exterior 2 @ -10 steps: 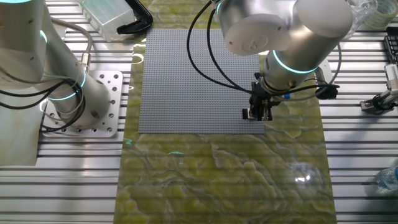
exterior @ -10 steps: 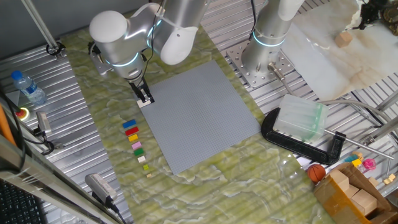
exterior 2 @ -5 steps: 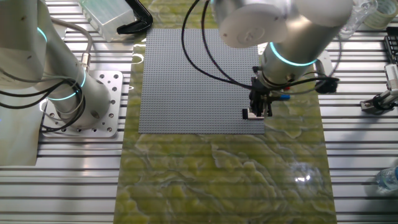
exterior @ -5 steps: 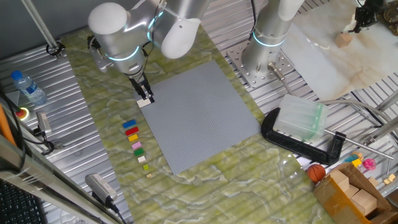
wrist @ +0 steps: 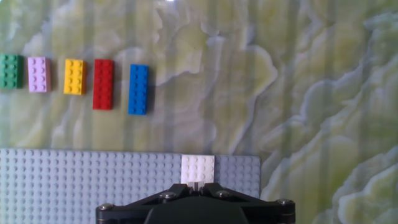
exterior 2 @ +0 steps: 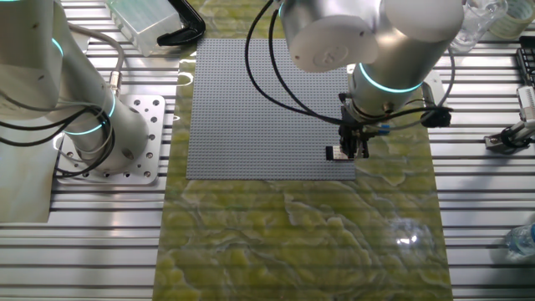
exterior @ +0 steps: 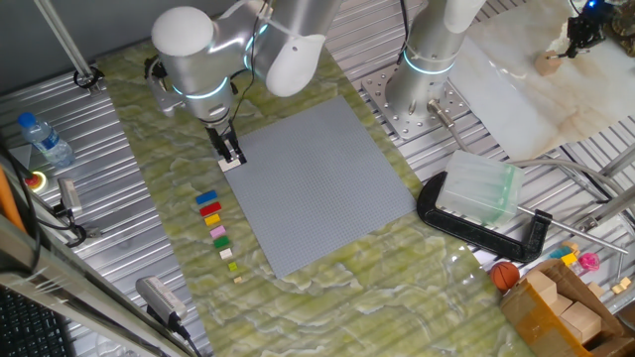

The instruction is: Build with small Lego blocks

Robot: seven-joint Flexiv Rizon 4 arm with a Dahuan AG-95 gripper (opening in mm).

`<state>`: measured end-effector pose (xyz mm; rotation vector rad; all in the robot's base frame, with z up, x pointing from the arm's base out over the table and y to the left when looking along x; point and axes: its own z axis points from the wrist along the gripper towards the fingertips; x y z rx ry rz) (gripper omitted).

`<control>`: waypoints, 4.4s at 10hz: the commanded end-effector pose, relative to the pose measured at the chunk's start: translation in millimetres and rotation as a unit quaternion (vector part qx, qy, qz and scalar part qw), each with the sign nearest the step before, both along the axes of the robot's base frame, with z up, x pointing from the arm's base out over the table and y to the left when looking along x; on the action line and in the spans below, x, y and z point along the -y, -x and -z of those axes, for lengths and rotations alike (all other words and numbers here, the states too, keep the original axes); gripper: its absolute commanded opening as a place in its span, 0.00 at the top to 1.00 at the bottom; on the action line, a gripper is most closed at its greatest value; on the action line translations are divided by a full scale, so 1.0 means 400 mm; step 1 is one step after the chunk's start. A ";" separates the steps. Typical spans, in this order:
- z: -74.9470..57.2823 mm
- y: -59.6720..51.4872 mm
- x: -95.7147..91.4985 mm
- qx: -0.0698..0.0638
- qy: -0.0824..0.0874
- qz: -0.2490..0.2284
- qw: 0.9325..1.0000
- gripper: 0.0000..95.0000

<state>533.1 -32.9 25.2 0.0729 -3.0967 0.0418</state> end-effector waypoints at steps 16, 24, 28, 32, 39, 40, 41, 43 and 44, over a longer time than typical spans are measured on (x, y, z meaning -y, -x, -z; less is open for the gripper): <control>-0.022 -0.010 -0.001 -0.023 0.003 -0.005 1.000 1.00; -0.128 -0.144 -0.047 0.006 0.017 0.000 1.000 0.80; -0.078 -0.196 -0.051 0.019 0.006 0.001 1.000 0.60; -0.068 -0.193 -0.070 0.031 -0.023 0.011 0.999 0.60; -0.064 -0.183 -0.095 0.021 -0.021 0.047 0.998 1.00; -0.061 -0.180 -0.102 0.021 -0.020 0.054 0.998 1.00; -0.057 -0.177 -0.111 0.022 -0.019 0.052 0.998 1.00; -0.051 -0.176 -0.115 0.029 -0.022 0.039 0.999 1.00; -0.049 -0.176 -0.115 0.032 -0.025 0.034 0.999 1.00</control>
